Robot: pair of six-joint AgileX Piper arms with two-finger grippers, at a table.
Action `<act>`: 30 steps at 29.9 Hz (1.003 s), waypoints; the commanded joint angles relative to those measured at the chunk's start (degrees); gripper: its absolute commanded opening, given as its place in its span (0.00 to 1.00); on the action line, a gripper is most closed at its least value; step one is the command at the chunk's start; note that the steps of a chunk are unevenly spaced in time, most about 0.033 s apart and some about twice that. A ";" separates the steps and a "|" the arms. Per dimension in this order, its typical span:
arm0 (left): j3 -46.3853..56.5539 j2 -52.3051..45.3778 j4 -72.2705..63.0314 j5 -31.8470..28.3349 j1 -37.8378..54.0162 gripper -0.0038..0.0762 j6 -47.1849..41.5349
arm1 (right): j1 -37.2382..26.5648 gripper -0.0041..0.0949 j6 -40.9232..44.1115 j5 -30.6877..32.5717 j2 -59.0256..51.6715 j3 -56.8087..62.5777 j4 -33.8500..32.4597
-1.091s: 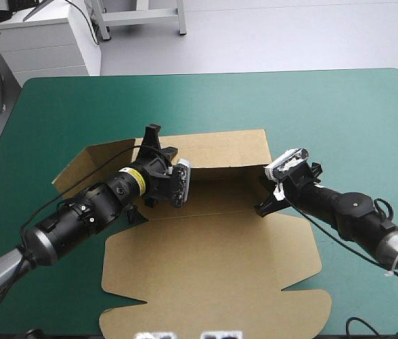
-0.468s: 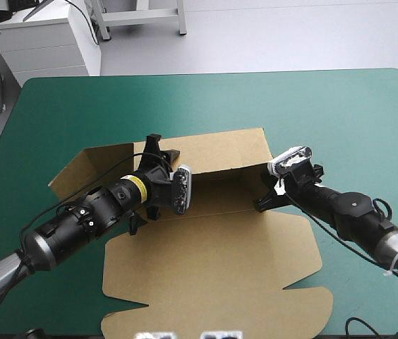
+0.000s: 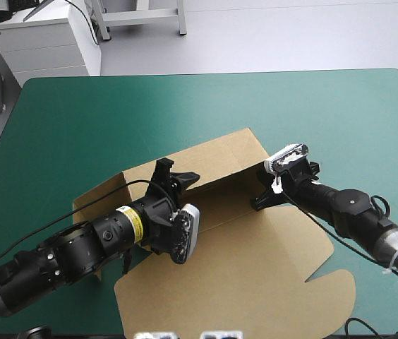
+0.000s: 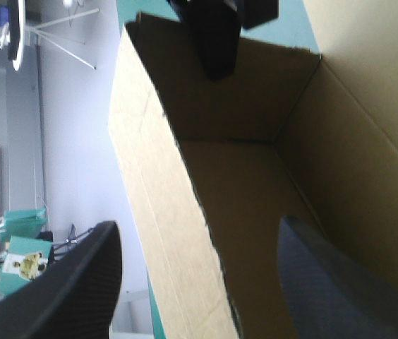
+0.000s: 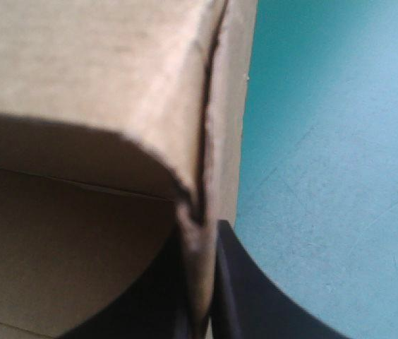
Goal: Fold the box
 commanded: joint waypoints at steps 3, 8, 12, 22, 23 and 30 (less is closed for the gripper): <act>-1.37 -4.51 -0.15 -2.32 -4.53 0.50 -0.92 | 0.00 0.02 0.52 -0.15 -1.39 -2.15 1.15; -1.37 -4.99 1.35 -1.90 -4.77 0.04 -0.32 | 0.00 0.02 0.52 -1.35 -1.39 -2.15 1.06; -2.51 -4.87 3.40 -0.25 -4.67 0.07 -0.61 | 0.00 0.02 0.52 -1.35 -1.39 -2.15 1.06; -24.92 3.46 1.20 24.19 -2.60 0.07 -10.69 | 0.00 0.02 0.52 -2.03 -1.39 -2.15 1.06; -26.90 4.14 -0.21 25.94 -1.55 0.07 -11.05 | 0.00 0.02 0.52 -2.03 -1.39 -2.15 1.06; -37.10 6.34 -13.45 31.11 17.63 0.07 -11.05 | 0.00 0.02 0.95 -1.91 -1.39 -2.15 1.06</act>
